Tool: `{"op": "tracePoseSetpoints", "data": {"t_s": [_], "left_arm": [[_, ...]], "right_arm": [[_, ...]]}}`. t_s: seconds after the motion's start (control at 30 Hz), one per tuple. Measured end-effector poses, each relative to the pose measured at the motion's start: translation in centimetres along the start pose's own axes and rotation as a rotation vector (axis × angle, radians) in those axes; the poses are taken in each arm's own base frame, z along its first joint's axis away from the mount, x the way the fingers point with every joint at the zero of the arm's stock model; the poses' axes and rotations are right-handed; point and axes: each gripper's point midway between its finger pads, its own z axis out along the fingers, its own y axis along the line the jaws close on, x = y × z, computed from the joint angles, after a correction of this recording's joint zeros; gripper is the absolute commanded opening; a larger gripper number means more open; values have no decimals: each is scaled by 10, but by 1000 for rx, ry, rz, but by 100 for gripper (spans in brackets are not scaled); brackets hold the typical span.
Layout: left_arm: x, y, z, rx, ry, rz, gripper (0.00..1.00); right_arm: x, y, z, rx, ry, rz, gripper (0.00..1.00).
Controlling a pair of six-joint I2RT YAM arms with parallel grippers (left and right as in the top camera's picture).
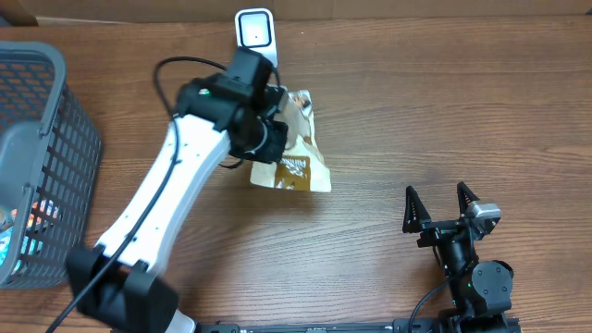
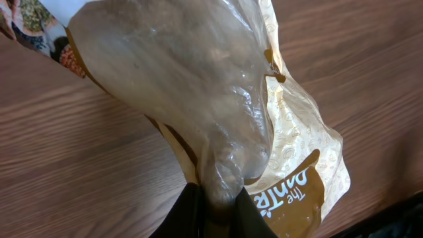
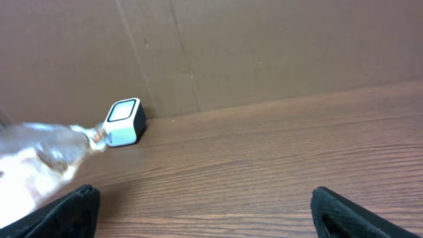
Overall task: Scan the item barcode
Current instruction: 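Carry the bread bag with the left gripper to the white scanner, then lower the bread bag onto the table and open the left gripper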
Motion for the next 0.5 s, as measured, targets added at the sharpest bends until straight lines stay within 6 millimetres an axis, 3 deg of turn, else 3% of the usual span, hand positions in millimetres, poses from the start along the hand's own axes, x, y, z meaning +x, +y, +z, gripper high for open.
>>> {"op": "tracePoseSetpoints", "data": {"t_s": [0.07, 0.13, 0.17, 0.27, 0.3, 0.5], "left_arm": [[3, -3, 15, -3, 41, 8, 4], [5, -6, 27, -7, 77, 13, 14], [7, -6, 32, -8, 90, 14, 21], [8, -6, 40, -12, 111, 10, 62], [8, -6, 41, -12, 112, 9, 67], [5, -7, 41, -10, 103, 8, 76]], "right_arm": [[0, 0, 0, 0, 0, 0, 100], [0, 0, 0, 0, 0, 0, 100], [0, 0, 0, 0, 0, 0, 100], [0, 0, 0, 0, 0, 0, 100], [0, 0, 0, 0, 0, 0, 100], [0, 0, 0, 1, 1, 0, 100]]}}
